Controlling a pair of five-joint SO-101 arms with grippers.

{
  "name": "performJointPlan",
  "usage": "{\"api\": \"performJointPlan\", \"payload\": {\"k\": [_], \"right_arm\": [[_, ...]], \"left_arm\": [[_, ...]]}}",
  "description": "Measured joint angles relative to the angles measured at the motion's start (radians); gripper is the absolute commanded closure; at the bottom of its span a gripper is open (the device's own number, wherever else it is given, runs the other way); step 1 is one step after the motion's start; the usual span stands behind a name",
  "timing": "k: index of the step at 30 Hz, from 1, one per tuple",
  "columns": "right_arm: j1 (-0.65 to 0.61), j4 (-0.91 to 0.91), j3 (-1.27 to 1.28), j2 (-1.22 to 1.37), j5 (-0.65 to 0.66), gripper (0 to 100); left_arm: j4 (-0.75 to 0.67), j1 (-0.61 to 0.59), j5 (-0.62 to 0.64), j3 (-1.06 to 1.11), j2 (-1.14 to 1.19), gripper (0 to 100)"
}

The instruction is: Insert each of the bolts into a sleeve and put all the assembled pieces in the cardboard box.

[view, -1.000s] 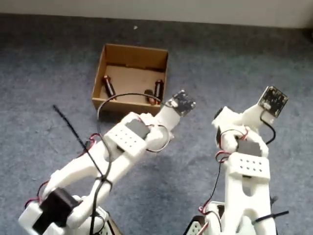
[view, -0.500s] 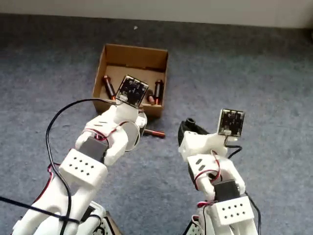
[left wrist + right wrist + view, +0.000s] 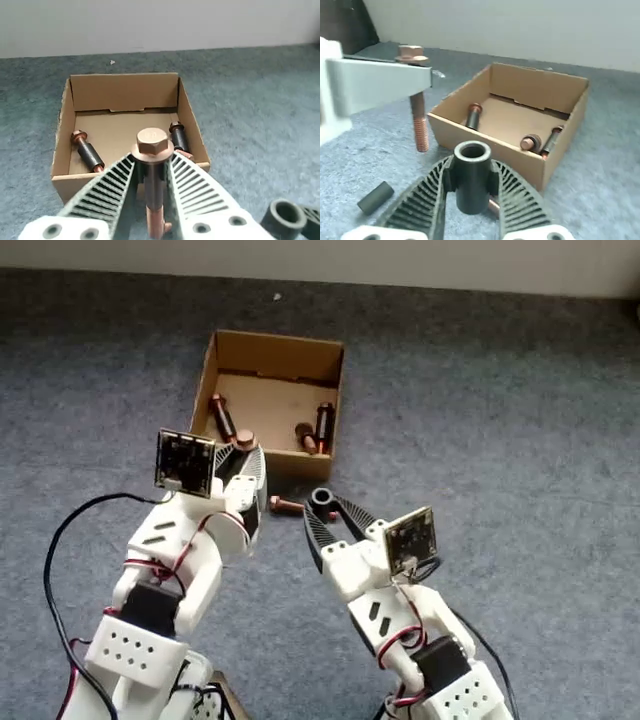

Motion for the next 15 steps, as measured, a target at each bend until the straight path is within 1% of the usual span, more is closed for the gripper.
{"api": "performJointPlan", "payload": {"k": [6, 12, 15], "right_arm": [[-0.071, 0.002, 0.0, -0.048, 0.032, 99.3], [-0.137, 0.035, 0.0, -0.049, 0.035, 99.3], [-0.157, 0.054, 0.0, -0.049, 0.035, 99.3]], "left_arm": [[0.0, 0.006, 0.038, 0.034, -0.15, 99], [0.003, 0.006, 0.038, 0.044, -0.305, 99], [0.029, 0.006, 0.04, 0.048, -0.385, 99]]}}
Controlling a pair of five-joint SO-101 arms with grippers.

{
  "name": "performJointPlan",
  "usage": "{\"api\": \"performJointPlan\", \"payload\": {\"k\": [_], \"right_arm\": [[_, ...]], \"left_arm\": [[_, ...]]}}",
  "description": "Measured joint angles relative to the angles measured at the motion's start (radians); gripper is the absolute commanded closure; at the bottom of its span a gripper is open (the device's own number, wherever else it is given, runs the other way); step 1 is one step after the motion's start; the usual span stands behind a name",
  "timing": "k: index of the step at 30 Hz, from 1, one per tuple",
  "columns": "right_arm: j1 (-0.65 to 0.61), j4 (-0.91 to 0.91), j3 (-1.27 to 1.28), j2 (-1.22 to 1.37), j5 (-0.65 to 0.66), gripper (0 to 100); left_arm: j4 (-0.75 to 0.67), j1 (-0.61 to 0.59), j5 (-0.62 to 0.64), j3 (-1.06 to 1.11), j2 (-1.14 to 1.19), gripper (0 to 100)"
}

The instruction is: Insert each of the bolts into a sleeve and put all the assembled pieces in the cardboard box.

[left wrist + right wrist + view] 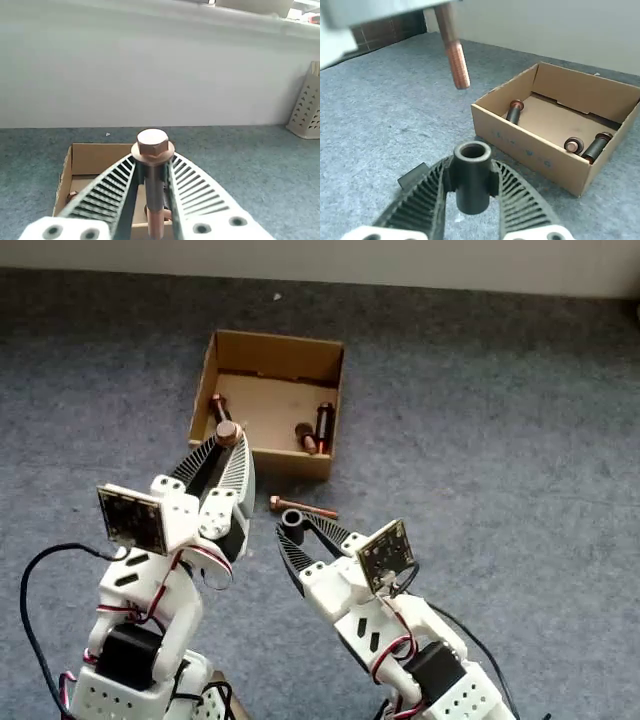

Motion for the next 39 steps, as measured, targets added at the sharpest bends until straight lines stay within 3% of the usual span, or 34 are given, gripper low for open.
{"api": "performJointPlan", "payload": {"k": [4, 8, 23, 39], "right_arm": [[-0.006, 0.021, 0.0, 0.0, 0.0, 99.3], [-0.006, 0.021, 0.0, 0.0, 0.0, 99.3], [-0.006, 0.023, 0.0, 0.0, 0.0, 99.3], [0.04, 0.023, 0.0, 0.0, 0.002, 99.3]], "left_arm": [[0.063, 0.005, 0.0, 0.0, -0.103, 99], [0.123, 0.089, 0.0, 0.0, -0.18, 99], [0.129, 0.282, -0.003, 0.075, -0.187, 99], [0.158, 0.295, -0.003, 0.097, -0.187, 99]]}}
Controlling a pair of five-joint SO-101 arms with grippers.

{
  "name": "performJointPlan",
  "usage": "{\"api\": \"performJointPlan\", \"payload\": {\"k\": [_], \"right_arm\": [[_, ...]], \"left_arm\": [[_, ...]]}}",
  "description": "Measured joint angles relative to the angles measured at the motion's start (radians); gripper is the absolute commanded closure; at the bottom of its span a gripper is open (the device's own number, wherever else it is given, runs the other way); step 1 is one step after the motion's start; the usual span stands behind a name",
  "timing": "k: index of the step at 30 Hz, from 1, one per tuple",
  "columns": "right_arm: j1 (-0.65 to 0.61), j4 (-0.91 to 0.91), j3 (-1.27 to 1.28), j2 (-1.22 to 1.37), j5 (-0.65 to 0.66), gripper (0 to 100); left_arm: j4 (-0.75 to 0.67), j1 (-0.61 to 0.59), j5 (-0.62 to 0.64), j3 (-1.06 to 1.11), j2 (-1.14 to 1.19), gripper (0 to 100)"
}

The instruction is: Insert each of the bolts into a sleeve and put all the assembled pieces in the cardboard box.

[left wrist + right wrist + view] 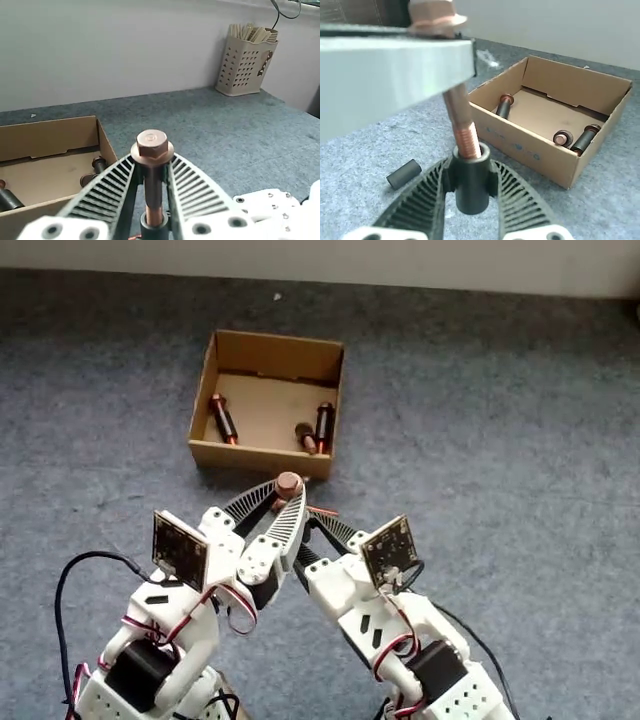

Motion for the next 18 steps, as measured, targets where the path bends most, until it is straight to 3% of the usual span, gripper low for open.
{"api": "performJointPlan", "payload": {"k": [8, 13, 18], "right_arm": [[0.003, 0.0, 0.0, 0.002, 0.0, 99.3], [0.005, 0.0, 0.0, 0.002, 0.002, 99.3], [0.014, 0.0, 0.0, 0.0, 0.002, 99.3]], "left_arm": [[-0.002, 0.011, -0.104, 0.023, -0.008, 99], [-0.002, 0.011, -0.144, 0.025, -0.008, 86], [0.005, 0.003, -0.152, 0.038, -0.002, 85]]}}
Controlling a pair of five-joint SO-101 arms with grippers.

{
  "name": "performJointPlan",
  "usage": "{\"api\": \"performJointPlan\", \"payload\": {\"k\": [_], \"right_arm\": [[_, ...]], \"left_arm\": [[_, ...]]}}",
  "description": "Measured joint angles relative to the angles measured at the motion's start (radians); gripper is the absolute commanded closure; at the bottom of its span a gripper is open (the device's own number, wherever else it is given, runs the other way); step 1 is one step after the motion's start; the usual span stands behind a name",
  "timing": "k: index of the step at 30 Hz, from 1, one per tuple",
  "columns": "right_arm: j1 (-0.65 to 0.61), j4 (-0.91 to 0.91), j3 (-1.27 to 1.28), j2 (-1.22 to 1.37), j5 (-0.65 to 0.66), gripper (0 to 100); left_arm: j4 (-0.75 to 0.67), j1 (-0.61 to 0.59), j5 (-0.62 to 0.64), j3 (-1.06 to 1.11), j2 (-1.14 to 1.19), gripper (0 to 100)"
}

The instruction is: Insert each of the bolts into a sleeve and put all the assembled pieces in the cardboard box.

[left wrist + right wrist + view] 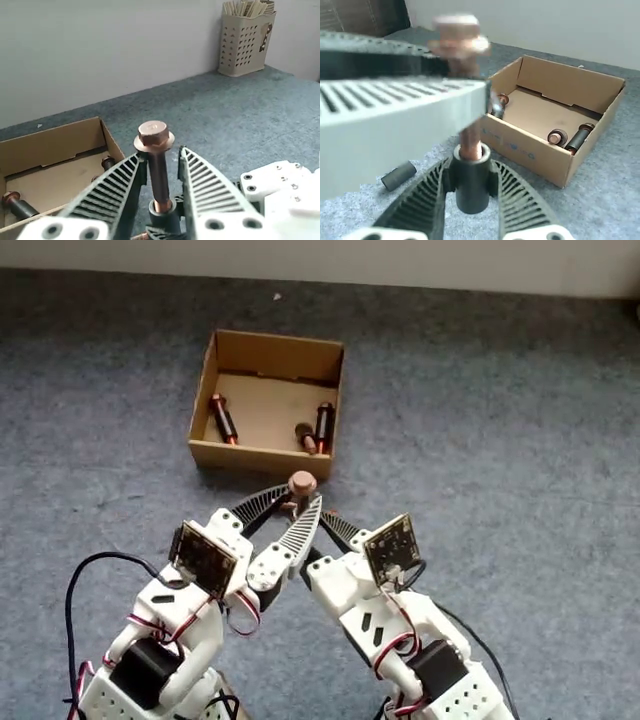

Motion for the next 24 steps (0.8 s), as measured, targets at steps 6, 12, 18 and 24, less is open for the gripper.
{"api": "performJointPlan", "payload": {"k": [6, 12, 18, 24], "right_arm": [[0.005, 0.0, 0.0, 0.0, -0.002, 99.3], [0.005, 0.0, 0.0, 0.0, -0.002, 99.3], [0.006, 0.0, 0.0, 0.0, -0.002, 99.3], [0.051, 0.002, 0.0, 0.003, -0.002, 99.3]], "left_arm": [[0.009, -0.04, 0.0, 0.011, 0.002, 85], [0.014, -0.094, -0.002, 0.011, 0.002, 85], [0.147, -0.117, -0.003, -0.08, 0.002, 85], [0.328, -0.123, -0.003, -0.259, -0.003, 85]]}}
